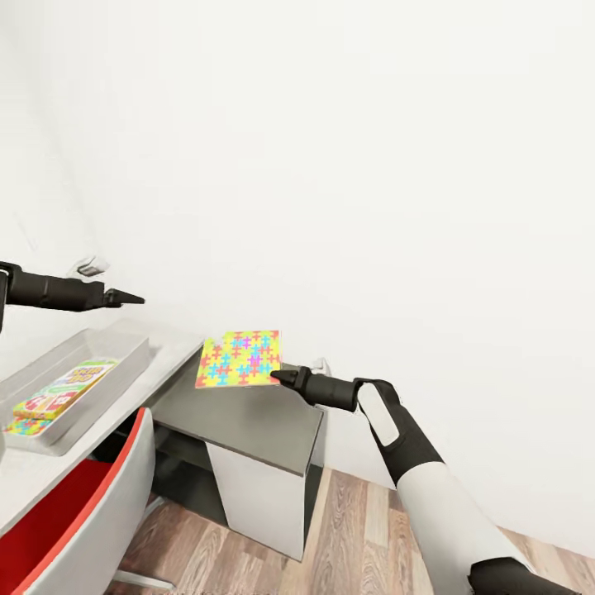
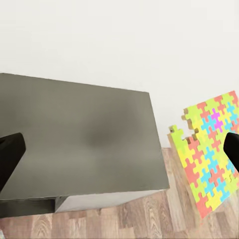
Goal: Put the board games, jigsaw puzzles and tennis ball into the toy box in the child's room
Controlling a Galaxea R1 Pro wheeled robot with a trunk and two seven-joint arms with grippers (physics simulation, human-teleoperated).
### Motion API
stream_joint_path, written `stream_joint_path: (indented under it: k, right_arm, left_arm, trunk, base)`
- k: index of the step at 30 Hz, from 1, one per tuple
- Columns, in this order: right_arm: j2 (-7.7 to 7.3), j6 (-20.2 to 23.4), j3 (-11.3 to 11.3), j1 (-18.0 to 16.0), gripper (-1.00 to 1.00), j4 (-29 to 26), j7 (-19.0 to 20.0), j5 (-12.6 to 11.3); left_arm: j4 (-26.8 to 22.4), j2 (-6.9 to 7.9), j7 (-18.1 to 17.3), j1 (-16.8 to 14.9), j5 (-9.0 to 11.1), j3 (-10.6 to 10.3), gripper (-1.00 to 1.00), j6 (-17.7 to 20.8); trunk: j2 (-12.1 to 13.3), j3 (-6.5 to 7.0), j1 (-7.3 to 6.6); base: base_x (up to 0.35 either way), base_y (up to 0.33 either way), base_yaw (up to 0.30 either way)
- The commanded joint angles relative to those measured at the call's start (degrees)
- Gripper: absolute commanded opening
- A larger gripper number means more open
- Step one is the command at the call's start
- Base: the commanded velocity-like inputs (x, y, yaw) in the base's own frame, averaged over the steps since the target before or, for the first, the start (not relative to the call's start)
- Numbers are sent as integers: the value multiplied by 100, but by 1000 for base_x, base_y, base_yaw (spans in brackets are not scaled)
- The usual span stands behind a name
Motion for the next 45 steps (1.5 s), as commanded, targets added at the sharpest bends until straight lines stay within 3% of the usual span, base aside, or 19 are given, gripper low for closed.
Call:
stream_joint_path:
  k: [1, 4, 9, 45]
  right_arm:
    - [8, 23, -3, -23, -100, 0, 3, 18]
    - [34, 54, -1, -89, -100, 1, -118, 16]
    - [34, 115, -1, -134, -100, 1, -262, 16]
    - [34, 654, -6, -552, -100, -202, -305, -22]
  left_arm:
    - [7, 4, -55, -8, -61, 57, 100, 57]
    - [35, 16, -55, -7, -65, 196, 100, 57]
    - [43, 17, -55, -6, -68, 235, 100, 57]
    - [63, 66, -55, 11, -63, 253, 100, 57]
  trunk:
    - [-13, -15, 4]
    - [-13, -21, 4]
    - [-13, -29, 4]
    - [-13, -92, 4]
  base:
    - [0, 0, 291]
    - [0, 0, 291]
    - [0, 0, 291]
    - [0, 0, 291]
